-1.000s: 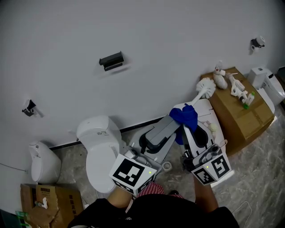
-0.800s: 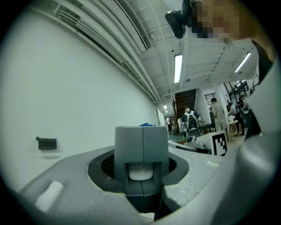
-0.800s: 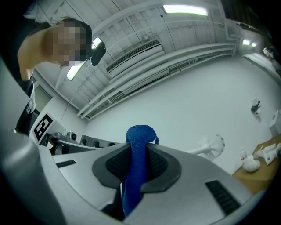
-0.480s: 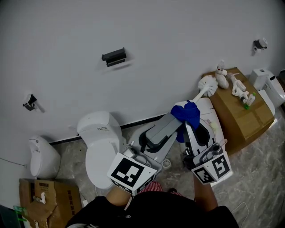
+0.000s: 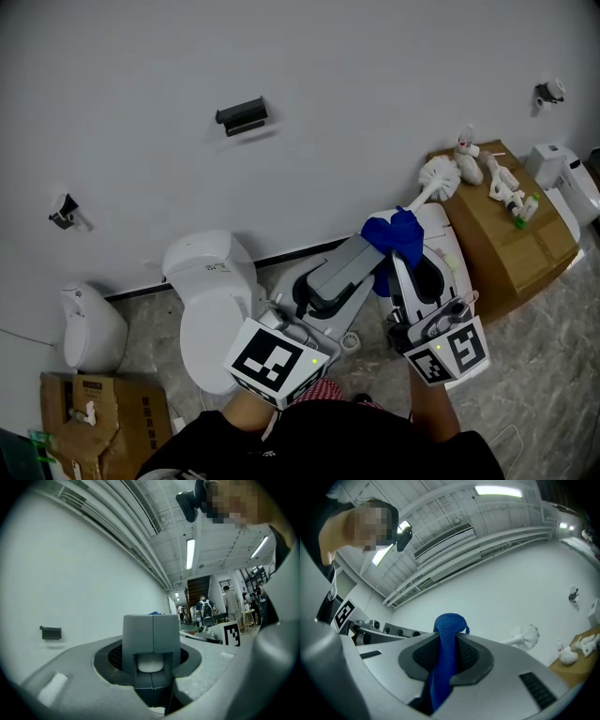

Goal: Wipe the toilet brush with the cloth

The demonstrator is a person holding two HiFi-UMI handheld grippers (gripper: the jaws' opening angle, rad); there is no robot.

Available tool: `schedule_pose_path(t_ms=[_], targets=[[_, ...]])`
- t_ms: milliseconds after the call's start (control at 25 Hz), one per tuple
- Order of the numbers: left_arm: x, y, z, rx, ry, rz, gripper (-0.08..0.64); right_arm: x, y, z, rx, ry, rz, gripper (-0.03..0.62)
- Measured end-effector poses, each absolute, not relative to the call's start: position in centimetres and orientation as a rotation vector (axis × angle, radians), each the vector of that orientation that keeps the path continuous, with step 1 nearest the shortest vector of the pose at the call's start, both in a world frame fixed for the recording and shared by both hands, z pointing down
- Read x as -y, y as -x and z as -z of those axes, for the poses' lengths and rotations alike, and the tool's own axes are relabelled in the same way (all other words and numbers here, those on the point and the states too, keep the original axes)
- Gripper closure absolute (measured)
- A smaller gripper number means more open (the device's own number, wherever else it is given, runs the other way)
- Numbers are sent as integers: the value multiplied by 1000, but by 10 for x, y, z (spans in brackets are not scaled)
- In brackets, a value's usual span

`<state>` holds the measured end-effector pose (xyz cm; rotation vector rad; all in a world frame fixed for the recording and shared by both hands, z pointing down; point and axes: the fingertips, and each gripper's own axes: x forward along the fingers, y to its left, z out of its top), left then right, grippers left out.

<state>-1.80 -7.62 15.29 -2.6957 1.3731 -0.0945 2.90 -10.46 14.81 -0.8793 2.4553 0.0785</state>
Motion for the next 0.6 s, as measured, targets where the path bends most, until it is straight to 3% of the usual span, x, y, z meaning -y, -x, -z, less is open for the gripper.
schedule_pose_path(t_ms=[600], targets=[[76, 14, -153, -1352, 2725, 90, 397, 114, -41, -149, -2434, 920, -72, 528]])
